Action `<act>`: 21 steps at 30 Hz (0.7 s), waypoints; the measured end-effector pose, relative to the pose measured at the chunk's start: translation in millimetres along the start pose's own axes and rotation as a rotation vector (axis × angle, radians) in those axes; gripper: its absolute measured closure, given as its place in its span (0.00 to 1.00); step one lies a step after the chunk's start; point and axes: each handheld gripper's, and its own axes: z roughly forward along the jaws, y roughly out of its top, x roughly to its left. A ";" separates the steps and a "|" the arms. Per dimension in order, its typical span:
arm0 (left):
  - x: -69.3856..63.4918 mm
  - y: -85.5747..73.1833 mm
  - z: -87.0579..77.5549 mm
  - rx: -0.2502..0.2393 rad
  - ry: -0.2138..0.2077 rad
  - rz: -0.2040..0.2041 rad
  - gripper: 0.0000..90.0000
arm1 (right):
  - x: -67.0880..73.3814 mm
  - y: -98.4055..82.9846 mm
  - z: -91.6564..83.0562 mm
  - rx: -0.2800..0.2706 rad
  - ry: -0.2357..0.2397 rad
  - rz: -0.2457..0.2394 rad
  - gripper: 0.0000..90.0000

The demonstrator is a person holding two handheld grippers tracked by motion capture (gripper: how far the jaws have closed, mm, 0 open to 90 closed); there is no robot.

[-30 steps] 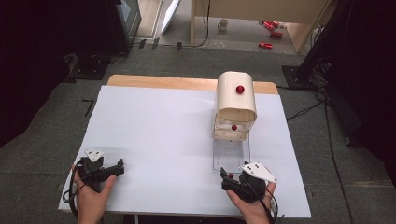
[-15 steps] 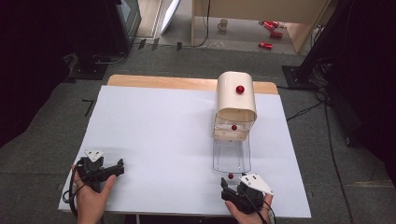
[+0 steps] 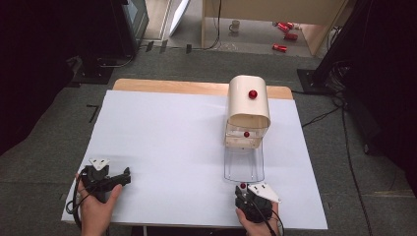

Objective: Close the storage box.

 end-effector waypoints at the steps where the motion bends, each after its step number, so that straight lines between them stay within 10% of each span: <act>1: 0.1 0.0 -0.1 0.001 0.000 0.001 0.00 | -0.3 0.0 1.3 0.003 -0.002 0.005 0.70; 14: -0.1 0.0 0.0 0.000 0.000 0.000 0.00 | -0.5 5.2 -3.4 -0.039 0.012 -0.004 0.94; 21: 0.0 0.0 0.0 0.000 0.000 0.000 0.00 | -0.9 5.2 4.2 0.003 0.031 -0.009 0.83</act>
